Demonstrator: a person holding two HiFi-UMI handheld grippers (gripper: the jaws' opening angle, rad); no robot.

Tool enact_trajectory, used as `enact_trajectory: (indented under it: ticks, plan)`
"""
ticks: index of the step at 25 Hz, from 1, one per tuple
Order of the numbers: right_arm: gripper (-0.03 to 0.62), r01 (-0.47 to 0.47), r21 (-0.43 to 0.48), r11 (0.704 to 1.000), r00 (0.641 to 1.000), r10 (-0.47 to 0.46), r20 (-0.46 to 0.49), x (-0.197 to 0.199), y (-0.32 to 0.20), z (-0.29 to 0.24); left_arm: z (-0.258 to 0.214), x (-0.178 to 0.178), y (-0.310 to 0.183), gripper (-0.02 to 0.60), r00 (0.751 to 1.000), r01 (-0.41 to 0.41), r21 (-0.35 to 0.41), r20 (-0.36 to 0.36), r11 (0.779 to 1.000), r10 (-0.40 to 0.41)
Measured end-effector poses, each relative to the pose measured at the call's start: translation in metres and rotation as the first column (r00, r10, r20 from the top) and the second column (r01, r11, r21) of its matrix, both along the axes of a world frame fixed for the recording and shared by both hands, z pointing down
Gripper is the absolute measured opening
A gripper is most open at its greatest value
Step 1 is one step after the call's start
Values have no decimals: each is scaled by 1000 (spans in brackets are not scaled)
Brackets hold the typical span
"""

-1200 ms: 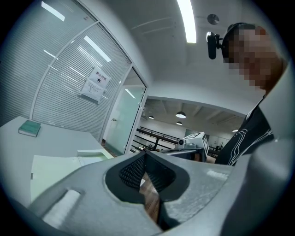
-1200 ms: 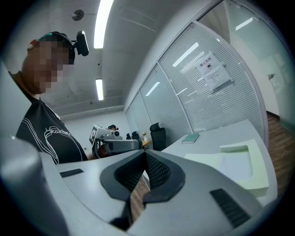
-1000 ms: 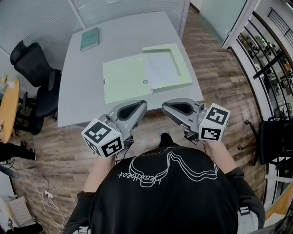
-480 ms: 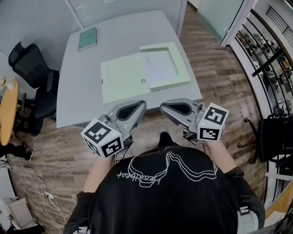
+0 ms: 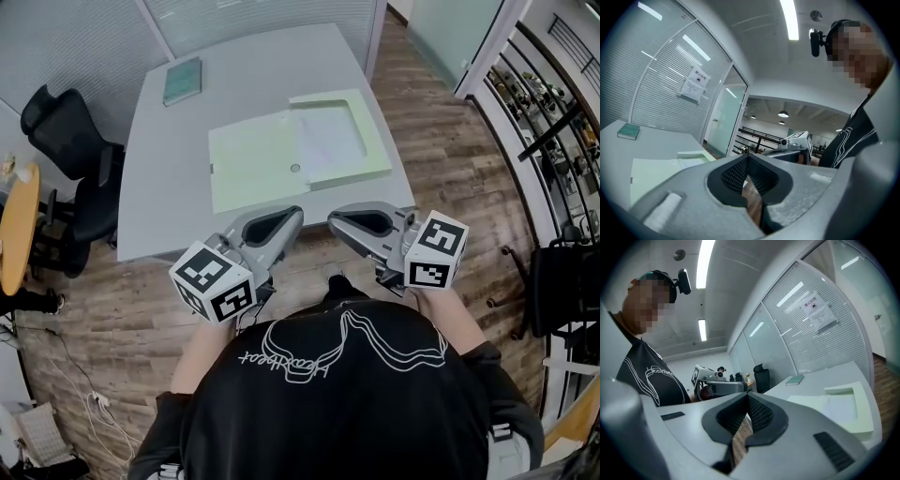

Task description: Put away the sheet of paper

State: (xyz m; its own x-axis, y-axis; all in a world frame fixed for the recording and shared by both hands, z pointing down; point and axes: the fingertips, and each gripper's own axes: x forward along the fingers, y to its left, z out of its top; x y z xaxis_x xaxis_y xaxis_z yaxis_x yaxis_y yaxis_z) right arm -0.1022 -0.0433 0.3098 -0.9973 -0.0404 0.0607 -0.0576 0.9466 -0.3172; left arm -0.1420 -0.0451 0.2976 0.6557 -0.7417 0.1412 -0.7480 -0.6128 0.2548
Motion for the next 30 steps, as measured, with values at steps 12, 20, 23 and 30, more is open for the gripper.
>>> enact_trajectory:
  ticks: [12,20,23,30]
  plan:
    - [9,22,3,1000,1000,-22,-11,-6,-13,1,3,-4,-13,9,1000,13,-13,-2,1000,-13]
    - [9,14,11,1000,1000,-14,-7,-10,-32,-6,-1,-10,-32,9,1000,9,-13,-3,1000,-9]
    - [9,7,11,1000,1000,-7,-9,-10,-39,-5,1,-9,-38,9,1000,4,-14,-8,1000,-4]
    - [9,-2,6,1000,1000,2,-18,-8,-53,-3,5,-7,-52,9,1000,-4,-23,-21,1000,3]
